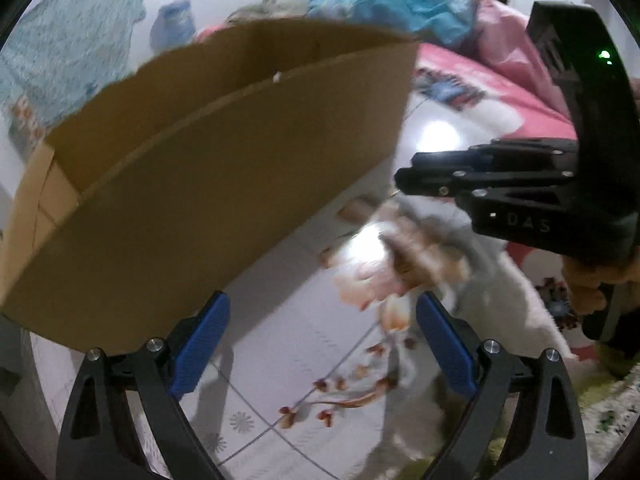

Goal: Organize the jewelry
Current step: 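Move both tools back to the gold ring and pink-orange bracelet, then close the right tool on the pink-orange bead bracelet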

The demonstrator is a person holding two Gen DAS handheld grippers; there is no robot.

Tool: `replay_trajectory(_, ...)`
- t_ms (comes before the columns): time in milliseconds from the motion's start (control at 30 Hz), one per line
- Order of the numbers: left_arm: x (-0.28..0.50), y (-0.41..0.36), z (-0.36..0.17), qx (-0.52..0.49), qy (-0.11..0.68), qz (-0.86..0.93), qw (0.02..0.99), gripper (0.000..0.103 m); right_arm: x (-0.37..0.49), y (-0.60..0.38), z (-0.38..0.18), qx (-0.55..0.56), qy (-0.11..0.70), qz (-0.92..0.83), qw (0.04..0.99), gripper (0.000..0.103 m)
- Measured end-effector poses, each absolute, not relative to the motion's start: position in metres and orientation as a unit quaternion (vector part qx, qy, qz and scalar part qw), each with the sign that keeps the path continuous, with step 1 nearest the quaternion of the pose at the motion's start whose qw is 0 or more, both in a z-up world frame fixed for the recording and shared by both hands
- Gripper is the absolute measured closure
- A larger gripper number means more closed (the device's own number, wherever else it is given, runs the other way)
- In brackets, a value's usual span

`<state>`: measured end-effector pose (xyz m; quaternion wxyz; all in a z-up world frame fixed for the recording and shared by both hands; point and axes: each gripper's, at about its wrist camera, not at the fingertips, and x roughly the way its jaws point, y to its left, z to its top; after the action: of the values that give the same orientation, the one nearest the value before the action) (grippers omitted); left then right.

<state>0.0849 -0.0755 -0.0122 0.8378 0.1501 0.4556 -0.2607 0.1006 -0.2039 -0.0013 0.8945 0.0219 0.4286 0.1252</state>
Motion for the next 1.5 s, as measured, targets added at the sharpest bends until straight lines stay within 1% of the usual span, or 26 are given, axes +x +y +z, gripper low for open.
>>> replay_trajectory(133,0.091,-0.071,-0.020,0.145,0.469,-0.242,0.837,0.011,0.112,-0.197,-0.011,-0.007,0.438,0.119,0.891,0.085)
replay_trajectory(167,0.092,-0.071,-0.022,0.145,0.471,-0.239,0.836,0.011,0.114,-0.196,-0.013,-0.013,0.441,0.118,0.890,0.088)
replay_trajectory(300,0.092,-0.070,-0.027,0.148,0.478,-0.232,0.834,0.011,0.115,-0.195,-0.018,-0.023,0.448,0.113,0.886,0.093)
replay_trajectory(333,0.092,-0.071,-0.029,0.148,0.480,-0.230,0.833,0.011,0.115,-0.196,-0.017,-0.023,0.449,0.115,0.886,0.096)
replay_trajectory(367,0.092,-0.072,-0.030,0.148,0.481,-0.229,0.833,0.011,0.116,-0.196,-0.017,-0.022,0.450,0.117,0.885,0.102)
replay_trajectory(600,0.095,-0.067,-0.038,0.138,0.496,-0.215,0.830,0.010,0.108,-0.190,-0.018,0.013,0.460,0.157,0.874,0.102)
replay_trajectory(800,0.093,-0.064,-0.041,0.130,0.502,-0.202,0.831,0.006,0.097,-0.173,-0.023,0.076,0.477,0.230,0.845,0.102)
replay_trajectory(933,0.092,-0.065,-0.042,0.127,0.500,-0.197,0.834,0.006,0.092,-0.177,-0.019,0.101,0.471,0.243,0.842,0.098)
replay_trajectory(1133,0.090,-0.062,-0.042,0.124,0.497,-0.196,0.836,0.006,0.087,-0.238,0.001,0.151,0.443,0.186,0.864,0.092)
replay_trajectory(1200,0.089,-0.060,-0.042,0.123,0.497,-0.195,0.837,0.005,0.084,-0.250,0.000,0.148,0.444,0.169,0.868,0.091)
replay_trajectory(1233,0.089,-0.059,-0.042,0.123,0.497,-0.194,0.837,0.005,0.082,-0.254,0.002,0.145,0.443,0.159,0.870,0.088)
replay_trajectory(1267,0.088,-0.057,-0.042,0.123,0.497,-0.194,0.837,0.005,0.097,-0.253,0.002,0.144,0.443,0.151,0.872,0.081)
replay_trajectory(1333,0.088,-0.056,-0.041,0.122,0.497,-0.193,0.837,0.005,0.094,-0.260,0.005,0.135,0.439,0.132,0.879,0.075)
replay_trajectory(1500,0.089,-0.059,-0.041,0.121,0.499,-0.190,0.837,0.005,0.091,-0.260,0.000,0.088,0.442,0.100,0.887,0.074)
